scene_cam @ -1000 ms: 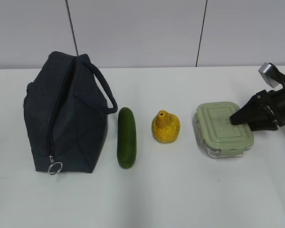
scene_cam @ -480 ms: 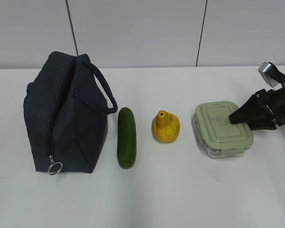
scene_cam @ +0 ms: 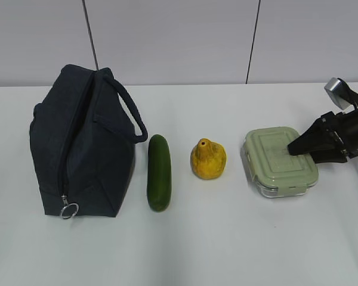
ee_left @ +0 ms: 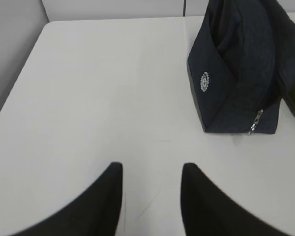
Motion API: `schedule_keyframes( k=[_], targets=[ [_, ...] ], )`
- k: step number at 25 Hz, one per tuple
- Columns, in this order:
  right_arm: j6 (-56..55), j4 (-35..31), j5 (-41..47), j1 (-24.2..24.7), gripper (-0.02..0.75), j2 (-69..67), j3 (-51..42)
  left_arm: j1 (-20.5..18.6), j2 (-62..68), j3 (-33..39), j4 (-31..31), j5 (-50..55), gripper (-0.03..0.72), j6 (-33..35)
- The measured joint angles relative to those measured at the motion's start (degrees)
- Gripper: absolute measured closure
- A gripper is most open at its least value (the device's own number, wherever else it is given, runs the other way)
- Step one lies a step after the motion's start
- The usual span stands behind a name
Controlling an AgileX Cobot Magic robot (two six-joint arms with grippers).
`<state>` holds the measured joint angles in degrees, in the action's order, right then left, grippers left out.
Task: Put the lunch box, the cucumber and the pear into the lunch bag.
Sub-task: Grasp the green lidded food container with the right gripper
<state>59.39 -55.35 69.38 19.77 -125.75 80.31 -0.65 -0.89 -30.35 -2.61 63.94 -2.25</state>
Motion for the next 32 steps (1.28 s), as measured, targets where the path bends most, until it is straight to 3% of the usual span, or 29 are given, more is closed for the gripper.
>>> schedule_keyframes(
  k=[12,17,23,32],
  targets=[
    [0.0,-0.22,0.0,0.0,0.304,-0.04,0.0,0.0,0.28,0.0,0.9,0.0,0.449,0.0],
    [0.0,-0.22,0.0,0.0,0.304,-0.04,0.0,0.0,6.63,-0.43,7.72,-2.64,0.449,0.0],
    [0.0,-0.25,0.0,0.0,0.304,-0.04,0.0,0.0,20.3,-0.69,16.1,-14.61,0.449,0.77],
    [0.0,-0.25,0.0,0.0,0.304,-0.04,0.0,0.0,40.55,-8.13,26.29,-19.86,0.449,9.78]
  ],
)
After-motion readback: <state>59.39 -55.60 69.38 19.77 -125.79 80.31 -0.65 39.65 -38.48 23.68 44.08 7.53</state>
